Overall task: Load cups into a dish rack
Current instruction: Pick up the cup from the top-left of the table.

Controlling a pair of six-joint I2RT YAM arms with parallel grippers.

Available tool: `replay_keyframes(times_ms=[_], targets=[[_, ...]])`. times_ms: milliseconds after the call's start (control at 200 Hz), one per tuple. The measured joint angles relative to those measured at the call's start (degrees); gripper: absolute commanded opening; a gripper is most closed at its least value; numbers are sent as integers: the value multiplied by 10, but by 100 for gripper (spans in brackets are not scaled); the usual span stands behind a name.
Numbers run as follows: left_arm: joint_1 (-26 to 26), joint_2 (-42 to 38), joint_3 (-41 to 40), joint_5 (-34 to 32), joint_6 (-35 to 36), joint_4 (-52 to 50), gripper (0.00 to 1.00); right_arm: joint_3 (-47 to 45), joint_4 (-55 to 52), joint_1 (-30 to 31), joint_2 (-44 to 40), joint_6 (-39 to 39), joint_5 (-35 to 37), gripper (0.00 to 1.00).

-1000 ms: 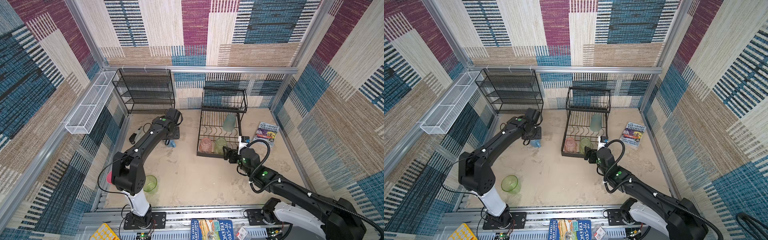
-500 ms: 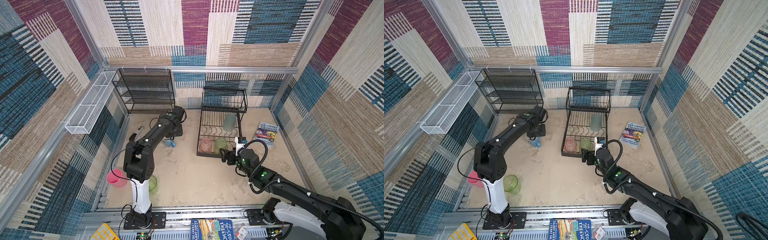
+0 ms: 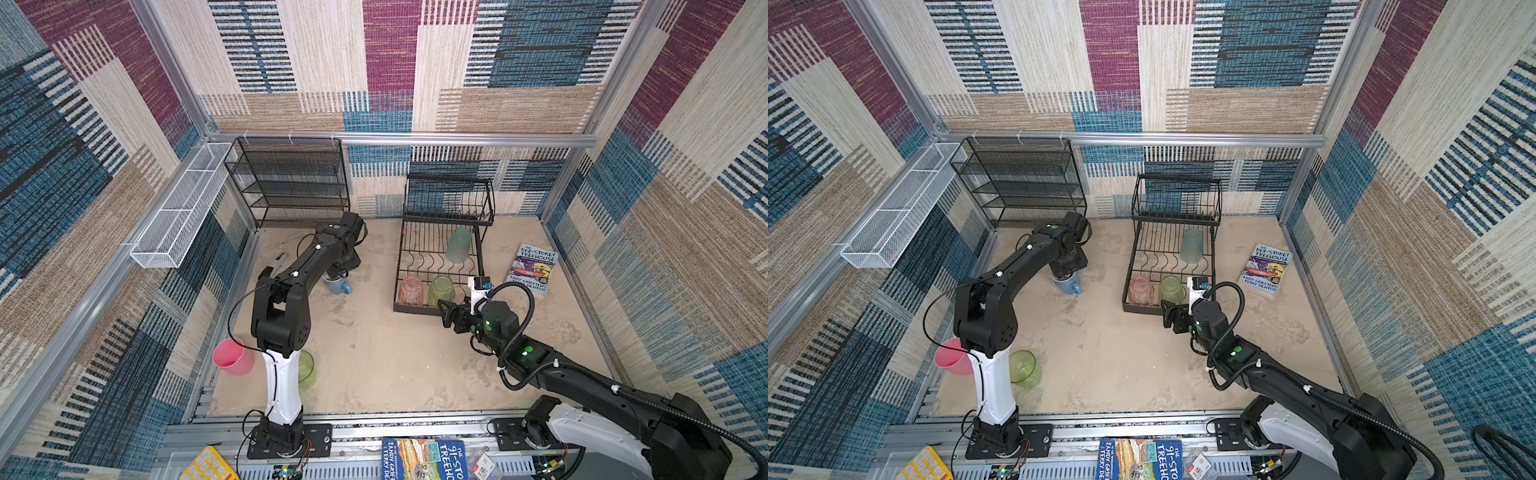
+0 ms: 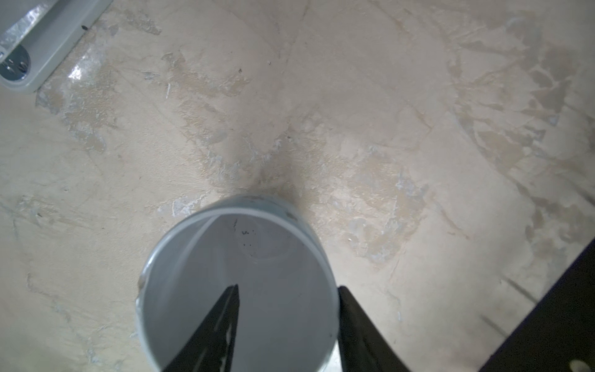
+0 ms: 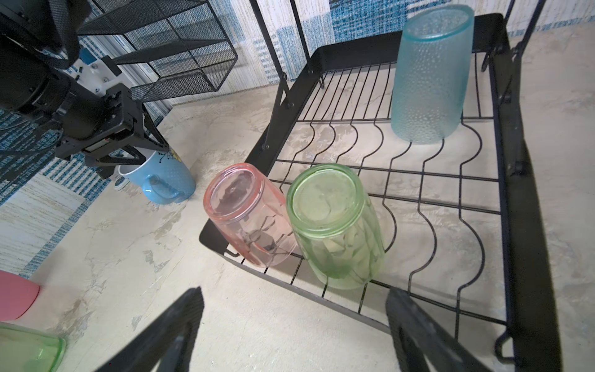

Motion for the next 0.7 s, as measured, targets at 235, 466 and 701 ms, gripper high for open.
replay_keyframes(times_ms=[235, 466, 701], targets=[[11, 23, 24, 0, -48, 0, 49, -4, 16, 0, 5, -6, -11, 91], [15, 40, 51, 1, -76, 0, 49, -4, 24, 0, 8, -8, -15, 91], [25, 58, 66, 13, -101, -1, 42, -6, 37, 0, 12, -8, -15, 91]])
